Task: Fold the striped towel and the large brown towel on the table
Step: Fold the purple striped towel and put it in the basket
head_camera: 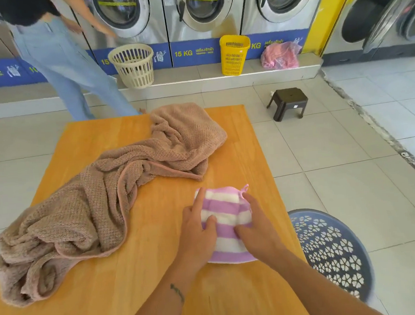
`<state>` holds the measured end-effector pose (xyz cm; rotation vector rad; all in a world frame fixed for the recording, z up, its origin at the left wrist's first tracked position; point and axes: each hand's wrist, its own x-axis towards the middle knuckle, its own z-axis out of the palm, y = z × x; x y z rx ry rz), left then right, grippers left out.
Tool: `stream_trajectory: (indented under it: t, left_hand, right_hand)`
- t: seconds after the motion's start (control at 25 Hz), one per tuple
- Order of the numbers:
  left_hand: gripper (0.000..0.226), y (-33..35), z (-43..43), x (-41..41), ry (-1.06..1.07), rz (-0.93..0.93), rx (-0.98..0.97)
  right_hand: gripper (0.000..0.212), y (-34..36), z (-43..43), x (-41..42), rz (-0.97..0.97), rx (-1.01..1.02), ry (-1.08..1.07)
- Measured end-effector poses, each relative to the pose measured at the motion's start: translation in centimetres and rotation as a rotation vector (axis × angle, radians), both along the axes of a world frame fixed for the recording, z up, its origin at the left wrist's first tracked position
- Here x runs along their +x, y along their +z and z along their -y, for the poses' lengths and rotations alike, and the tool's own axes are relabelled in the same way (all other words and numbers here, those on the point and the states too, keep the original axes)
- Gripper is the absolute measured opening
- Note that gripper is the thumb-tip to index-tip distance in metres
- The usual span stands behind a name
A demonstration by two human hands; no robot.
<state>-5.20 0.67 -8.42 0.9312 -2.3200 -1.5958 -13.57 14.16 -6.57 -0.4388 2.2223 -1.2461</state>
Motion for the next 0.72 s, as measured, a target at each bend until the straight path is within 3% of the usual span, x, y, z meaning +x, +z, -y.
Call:
stream_trajectory:
  t: [0.12,0.4,0.72]
  left_hand:
    - [0.063,0.7,-3.8,-2.6,-0.017,-0.072,-0.038]
    - [0.054,-0.4,-19.7,-12.0,-0.11,-0.133,-0.151]
    - [0.062,-7.1,-33.3,-19.4,-0.23,0.316,-0.033]
  right_hand:
    - [0.077,0.9,-5.3,-2.3,-0.054,-0.067,-0.047]
    - [0.048,-0.5,-22.8,-10.3,-0.088,0.09,-0.24]
    - [0.044,-9.4,-37.0,-18.3,0.064,0.307,-0.153]
